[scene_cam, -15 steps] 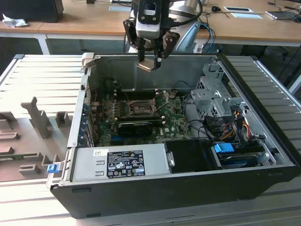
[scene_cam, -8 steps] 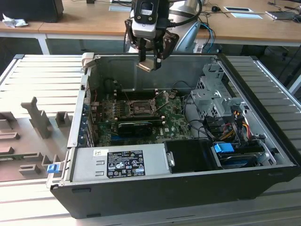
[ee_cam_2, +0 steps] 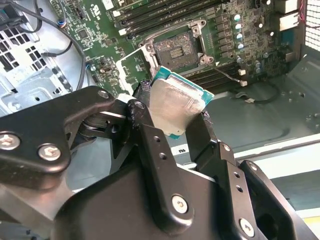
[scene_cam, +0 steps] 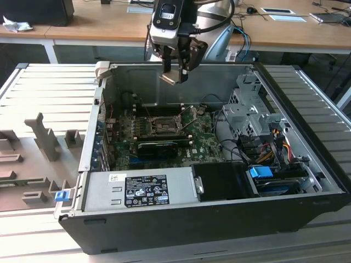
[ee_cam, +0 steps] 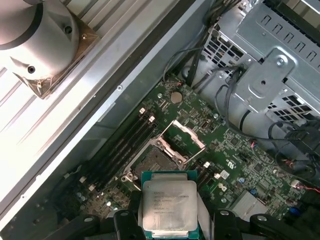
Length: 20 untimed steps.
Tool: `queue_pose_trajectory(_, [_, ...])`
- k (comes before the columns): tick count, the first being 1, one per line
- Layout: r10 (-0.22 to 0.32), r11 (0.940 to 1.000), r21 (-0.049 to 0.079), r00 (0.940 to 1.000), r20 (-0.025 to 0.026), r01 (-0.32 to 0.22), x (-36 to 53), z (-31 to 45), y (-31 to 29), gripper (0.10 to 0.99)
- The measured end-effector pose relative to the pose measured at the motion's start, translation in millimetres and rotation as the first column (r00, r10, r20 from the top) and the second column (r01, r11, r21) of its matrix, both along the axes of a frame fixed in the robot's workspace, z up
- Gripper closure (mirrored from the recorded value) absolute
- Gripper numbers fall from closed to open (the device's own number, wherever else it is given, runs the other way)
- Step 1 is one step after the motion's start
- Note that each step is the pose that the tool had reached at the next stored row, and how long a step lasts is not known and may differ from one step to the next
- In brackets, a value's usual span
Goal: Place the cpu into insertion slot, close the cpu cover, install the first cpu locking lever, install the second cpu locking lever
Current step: 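Place the cpu into insertion slot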
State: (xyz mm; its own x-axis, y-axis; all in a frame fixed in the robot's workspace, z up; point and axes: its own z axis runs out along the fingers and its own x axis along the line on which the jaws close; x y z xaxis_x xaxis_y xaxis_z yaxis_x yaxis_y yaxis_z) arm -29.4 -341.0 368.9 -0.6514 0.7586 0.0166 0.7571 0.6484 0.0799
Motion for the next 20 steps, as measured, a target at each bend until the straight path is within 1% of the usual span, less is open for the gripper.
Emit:
queue_pose_trajectory(3, [0.000,1.0000,0.000,1.0000,0.0000,0.000,0.0,-4.0,0.0,0.557])
queue_pose_trajectory(6, [-0.014,0.9999,-0.003,0.9999,0.0001,0.014,0.0,-4.9,0.0,0.557])
queue_pose_trajectory(12, [-0.082,0.9966,-0.012,0.9966,0.0005,0.082,0.0,-6.3,0.0,0.557])
queue_pose_trajectory(14, [-0.113,0.9936,-0.012,0.9936,0.0005,0.113,0.0,-7.0,0.0,0.557])
queue_pose_trajectory(15, [-0.140,0.9901,-0.012,0.9902,0.0004,0.140,0.0,-7.5,0.0,0.557])
queue_pose_trajectory(19, [-0.201,0.9795,-0.013,0.9796,0.0005,0.201,0.0,-8.5,0.0,0.557])
queue_pose_trajectory(20, [-0.227,0.9739,-0.013,0.9740,0.0005,0.227,0.0,-8.8,0.0,0.557])
